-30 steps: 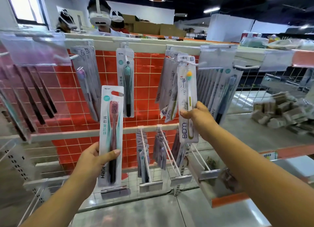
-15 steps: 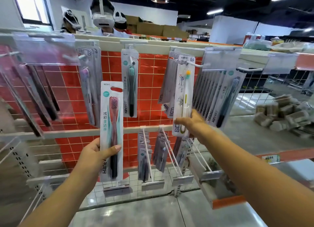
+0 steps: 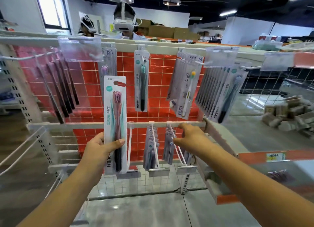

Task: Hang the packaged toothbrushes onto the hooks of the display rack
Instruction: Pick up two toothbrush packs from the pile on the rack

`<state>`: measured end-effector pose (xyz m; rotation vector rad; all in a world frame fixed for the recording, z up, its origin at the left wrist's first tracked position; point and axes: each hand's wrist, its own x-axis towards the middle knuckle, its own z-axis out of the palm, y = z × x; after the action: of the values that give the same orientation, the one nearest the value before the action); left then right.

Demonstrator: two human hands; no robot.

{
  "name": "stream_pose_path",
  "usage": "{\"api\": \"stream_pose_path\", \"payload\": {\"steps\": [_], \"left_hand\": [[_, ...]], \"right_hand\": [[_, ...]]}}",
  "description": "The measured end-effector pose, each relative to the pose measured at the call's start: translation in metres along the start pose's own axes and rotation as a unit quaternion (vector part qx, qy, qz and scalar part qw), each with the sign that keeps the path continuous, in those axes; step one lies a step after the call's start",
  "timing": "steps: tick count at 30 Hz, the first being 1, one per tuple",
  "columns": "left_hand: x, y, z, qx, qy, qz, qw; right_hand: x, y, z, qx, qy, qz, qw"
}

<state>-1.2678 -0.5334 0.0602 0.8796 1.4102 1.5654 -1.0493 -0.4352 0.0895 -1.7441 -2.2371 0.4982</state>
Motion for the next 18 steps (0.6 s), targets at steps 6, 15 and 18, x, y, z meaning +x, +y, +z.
{"api": "stream_pose_path", "payload": {"steps": [6, 15, 18], "left_hand": [[-0.03, 0.007, -0.005, -0.006, 0.004, 0.023, 1.0], [-0.075, 0.007, -0.014, -0.024, 0.017, 0.008, 1.0], [-0.086, 0.007, -0.019, -0.026, 0.018, 0.0, 1.0]], "right_hand": [[-0.039, -0.028, -0.009, -0.076, 0.032, -0.111, 0.99], [-0.081, -0.047, 0.01, -0.031, -0.004, -0.155, 0.987], [-0.09, -0.053, 0.015, -0.023, -0.008, -0.16, 0.987]]}}
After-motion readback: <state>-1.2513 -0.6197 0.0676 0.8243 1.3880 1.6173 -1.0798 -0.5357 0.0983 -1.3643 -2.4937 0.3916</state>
